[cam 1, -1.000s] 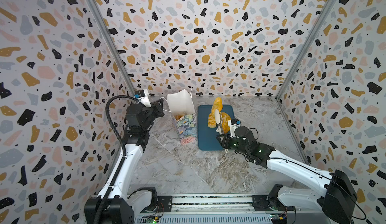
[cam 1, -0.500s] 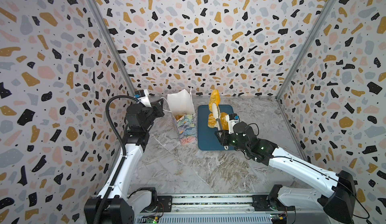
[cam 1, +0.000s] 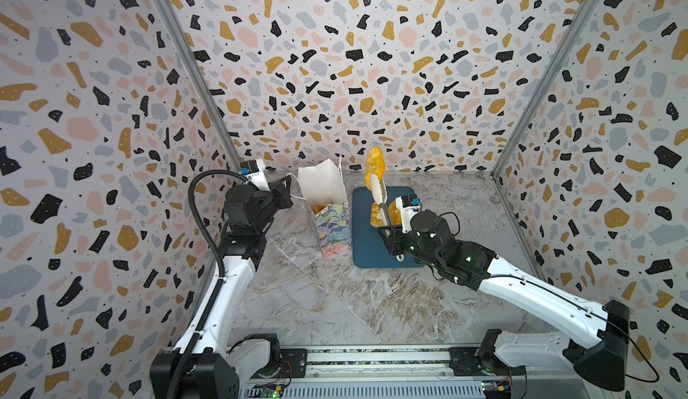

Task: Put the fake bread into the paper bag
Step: 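Lift the orange bun in the tongs and carry it over the bag, then open the tongs over the bag opening to drop the orange bun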

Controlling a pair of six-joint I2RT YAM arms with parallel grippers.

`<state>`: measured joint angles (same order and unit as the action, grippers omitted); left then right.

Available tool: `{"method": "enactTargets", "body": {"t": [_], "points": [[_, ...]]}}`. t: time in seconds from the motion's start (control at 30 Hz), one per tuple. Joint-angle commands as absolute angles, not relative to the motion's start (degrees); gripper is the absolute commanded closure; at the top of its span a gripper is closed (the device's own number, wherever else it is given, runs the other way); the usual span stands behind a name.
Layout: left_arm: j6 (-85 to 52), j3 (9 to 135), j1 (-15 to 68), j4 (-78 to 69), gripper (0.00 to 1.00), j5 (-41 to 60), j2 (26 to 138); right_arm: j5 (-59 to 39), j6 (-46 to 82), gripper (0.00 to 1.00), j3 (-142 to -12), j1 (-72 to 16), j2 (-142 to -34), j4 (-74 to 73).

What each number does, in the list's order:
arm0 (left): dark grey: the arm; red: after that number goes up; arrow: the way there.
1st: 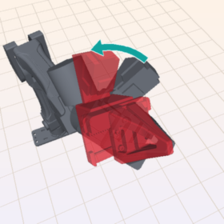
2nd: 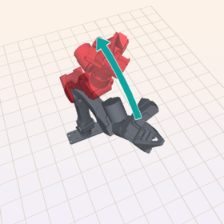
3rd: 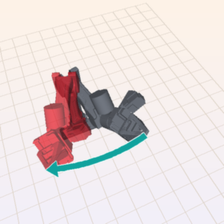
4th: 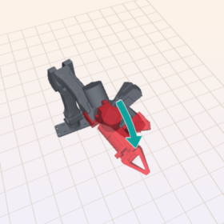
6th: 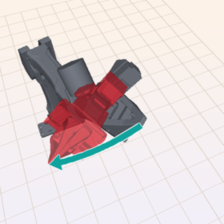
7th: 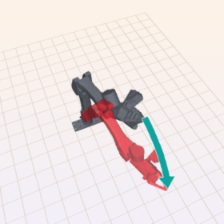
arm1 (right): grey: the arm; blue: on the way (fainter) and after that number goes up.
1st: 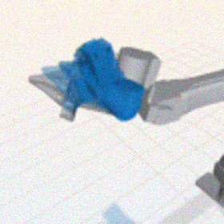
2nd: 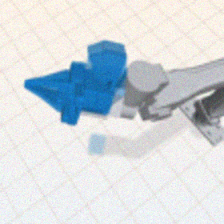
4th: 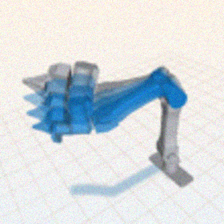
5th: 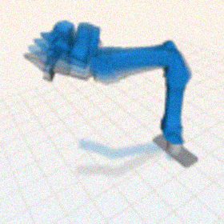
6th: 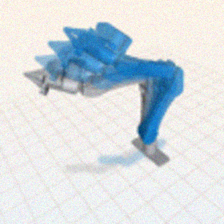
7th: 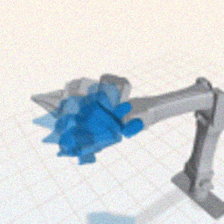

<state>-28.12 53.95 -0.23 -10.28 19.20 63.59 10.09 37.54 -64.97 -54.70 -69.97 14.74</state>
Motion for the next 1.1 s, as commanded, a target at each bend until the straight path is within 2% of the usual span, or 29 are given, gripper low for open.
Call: {"method": "enactTargets", "body": {"t": [0.0, 0.57, 1.07], "points": [[-28.02, 54.84, 0.00, -12.92, 1.00, 19.90, 62.91, 12.80, 34.60, 0.90, -70.07, -56.11, -70.03, 14.80], [-28.04, 54.79, 0.00, -12.97, 1.00, 20.02, 63.01, 17.33, 27.91, 0.90, -86.11, -63.53, -80.93, 21.22], [-28.13, 54.76, 0.00, -12.92, 1.00, 20.11, 63.01, 19.40, 25.32, 0.90, -97.95, -65.28, -92.26, 32.36]]}}
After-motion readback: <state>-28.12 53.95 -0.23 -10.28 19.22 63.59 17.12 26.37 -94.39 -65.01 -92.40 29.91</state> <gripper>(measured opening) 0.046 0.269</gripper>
